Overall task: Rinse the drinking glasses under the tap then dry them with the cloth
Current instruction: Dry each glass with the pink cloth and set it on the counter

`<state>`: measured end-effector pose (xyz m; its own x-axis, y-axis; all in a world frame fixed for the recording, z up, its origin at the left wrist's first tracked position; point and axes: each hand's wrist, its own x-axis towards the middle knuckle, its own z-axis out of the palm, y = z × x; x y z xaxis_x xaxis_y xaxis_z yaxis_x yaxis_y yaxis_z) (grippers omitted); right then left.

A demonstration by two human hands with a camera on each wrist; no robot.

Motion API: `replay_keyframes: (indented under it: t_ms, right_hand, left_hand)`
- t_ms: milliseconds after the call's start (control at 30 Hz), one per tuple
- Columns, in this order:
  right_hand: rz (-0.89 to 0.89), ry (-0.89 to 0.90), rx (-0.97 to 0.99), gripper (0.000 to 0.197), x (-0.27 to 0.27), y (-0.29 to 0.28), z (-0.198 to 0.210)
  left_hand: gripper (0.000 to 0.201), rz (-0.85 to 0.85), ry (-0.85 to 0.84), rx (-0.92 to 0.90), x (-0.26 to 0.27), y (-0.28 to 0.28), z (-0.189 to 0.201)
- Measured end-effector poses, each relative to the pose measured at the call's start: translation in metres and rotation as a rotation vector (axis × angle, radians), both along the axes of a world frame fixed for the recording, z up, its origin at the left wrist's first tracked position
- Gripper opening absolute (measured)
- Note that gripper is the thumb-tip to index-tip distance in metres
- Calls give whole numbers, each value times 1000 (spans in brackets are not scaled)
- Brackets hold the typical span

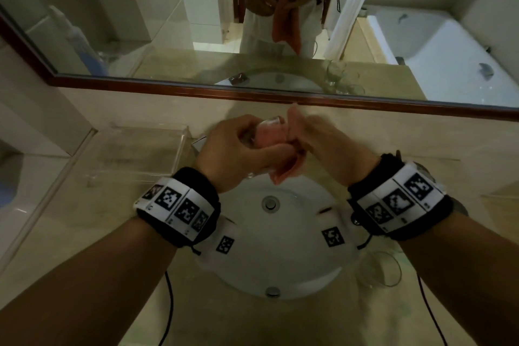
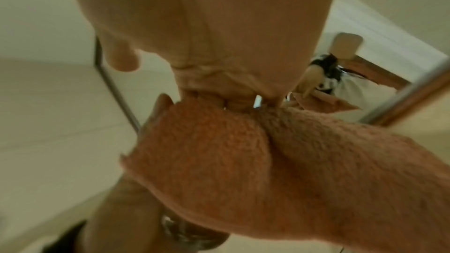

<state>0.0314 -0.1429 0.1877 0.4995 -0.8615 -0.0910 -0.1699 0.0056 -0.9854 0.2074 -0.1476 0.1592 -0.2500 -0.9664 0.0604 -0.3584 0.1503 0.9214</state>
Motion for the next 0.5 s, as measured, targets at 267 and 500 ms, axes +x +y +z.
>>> replay_keyframes:
  t_ms: [267, 500]
  right_hand:
    - [-67, -266, 279, 106, -5, -7, -11]
    - [-147, -63, -35, 70, 4, -1, -15]
  left_hand:
    - [79, 56, -261, -333, 7, -6, -21]
    - [62, 43, -45, -95, 12, -12, -18]
